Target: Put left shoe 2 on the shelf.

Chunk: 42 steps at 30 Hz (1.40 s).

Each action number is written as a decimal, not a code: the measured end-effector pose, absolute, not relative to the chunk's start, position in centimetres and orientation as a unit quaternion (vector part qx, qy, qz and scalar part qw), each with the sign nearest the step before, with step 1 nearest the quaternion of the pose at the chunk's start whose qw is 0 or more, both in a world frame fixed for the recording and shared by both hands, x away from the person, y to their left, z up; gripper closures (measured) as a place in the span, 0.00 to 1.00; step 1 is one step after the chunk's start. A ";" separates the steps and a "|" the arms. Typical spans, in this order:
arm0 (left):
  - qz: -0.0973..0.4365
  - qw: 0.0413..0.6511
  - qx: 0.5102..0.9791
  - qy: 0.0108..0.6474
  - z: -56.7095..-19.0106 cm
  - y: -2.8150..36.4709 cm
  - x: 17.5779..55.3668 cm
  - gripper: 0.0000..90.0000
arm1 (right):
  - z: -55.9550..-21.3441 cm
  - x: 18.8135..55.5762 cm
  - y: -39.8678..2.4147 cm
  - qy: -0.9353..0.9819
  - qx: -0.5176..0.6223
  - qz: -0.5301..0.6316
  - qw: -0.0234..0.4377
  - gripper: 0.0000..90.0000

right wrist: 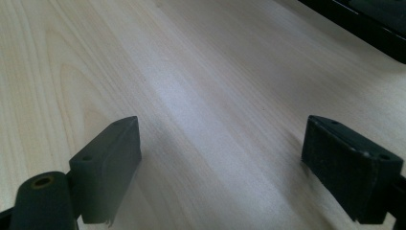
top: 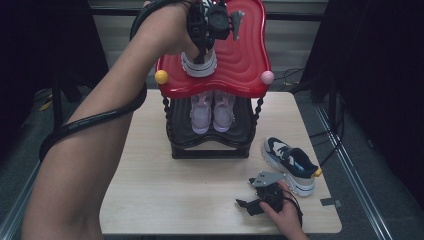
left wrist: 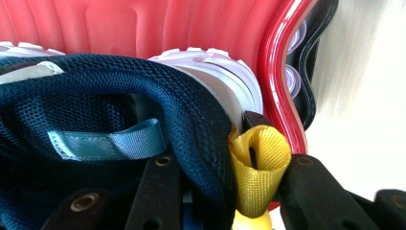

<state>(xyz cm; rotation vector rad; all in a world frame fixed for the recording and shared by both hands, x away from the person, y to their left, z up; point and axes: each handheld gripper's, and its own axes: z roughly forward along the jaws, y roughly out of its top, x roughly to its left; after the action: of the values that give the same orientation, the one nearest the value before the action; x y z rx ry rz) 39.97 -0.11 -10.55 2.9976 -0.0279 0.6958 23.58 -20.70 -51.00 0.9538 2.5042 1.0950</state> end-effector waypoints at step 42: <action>0.235 0.050 0.970 0.023 -10.9 0.4 41.1 0.58 | -51.0 23.6 -20.7 0.859 0.327 0.374 0.123 0.14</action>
<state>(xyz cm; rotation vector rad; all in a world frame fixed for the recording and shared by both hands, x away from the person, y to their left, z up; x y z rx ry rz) 41.06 0.36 -10.90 2.9550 0.0709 0.7162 23.58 -20.72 -50.98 0.9541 2.5066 1.0918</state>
